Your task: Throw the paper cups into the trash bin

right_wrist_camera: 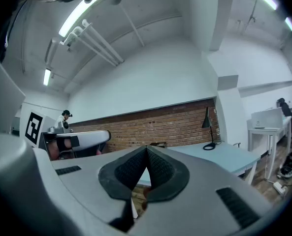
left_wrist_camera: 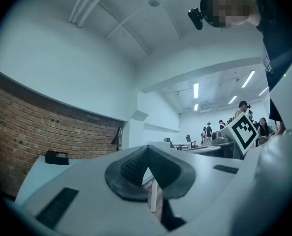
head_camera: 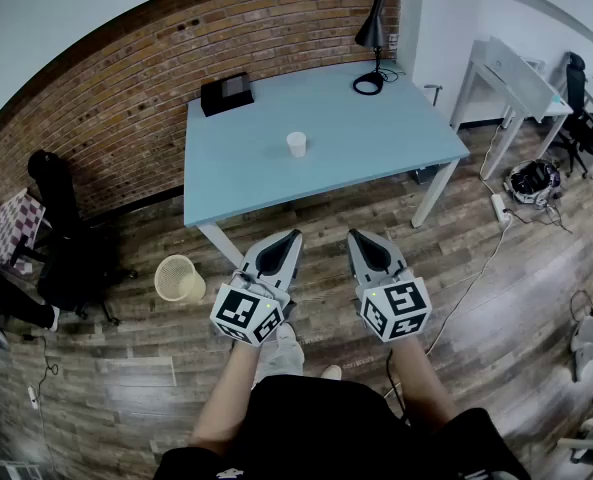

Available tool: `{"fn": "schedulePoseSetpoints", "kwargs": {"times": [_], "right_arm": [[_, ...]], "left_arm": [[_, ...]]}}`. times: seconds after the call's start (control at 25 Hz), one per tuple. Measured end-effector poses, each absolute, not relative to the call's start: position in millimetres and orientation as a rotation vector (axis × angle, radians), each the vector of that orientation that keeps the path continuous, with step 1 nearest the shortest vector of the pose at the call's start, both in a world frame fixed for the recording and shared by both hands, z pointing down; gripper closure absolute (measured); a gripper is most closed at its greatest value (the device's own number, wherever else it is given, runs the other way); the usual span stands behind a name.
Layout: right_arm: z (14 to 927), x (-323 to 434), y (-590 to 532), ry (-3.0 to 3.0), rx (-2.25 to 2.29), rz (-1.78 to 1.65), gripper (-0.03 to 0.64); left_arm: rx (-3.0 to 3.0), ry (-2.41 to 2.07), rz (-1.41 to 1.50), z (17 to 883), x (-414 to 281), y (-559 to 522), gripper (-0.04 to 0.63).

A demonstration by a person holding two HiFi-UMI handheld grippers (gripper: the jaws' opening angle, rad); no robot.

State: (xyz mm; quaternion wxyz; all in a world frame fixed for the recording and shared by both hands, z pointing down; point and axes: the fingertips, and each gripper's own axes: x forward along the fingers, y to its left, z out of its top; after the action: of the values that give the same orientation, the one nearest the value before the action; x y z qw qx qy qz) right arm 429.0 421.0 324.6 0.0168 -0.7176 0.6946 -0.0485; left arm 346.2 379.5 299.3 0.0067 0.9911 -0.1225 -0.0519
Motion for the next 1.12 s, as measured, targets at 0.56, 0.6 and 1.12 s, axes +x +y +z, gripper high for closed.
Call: {"fn": "schedulePoseSetpoints", "kwargs": {"times": [0.56,0.6,1.12], "right_arm": [[333,438,369,2.212,-2.213,-0.199,0.612],[334,439,364,2.212,-2.214,-0.206,0.612],[340,451,277,2.252,-2.324,-0.178,0.612]], "left_arm": [[3.05,-0.381,-0.201,301,359,327,0.591],[3.045,-0.385,-0.208,300,359,321,0.591],[3.029,-0.34,-0.209,298,378,237,0.591]]}}
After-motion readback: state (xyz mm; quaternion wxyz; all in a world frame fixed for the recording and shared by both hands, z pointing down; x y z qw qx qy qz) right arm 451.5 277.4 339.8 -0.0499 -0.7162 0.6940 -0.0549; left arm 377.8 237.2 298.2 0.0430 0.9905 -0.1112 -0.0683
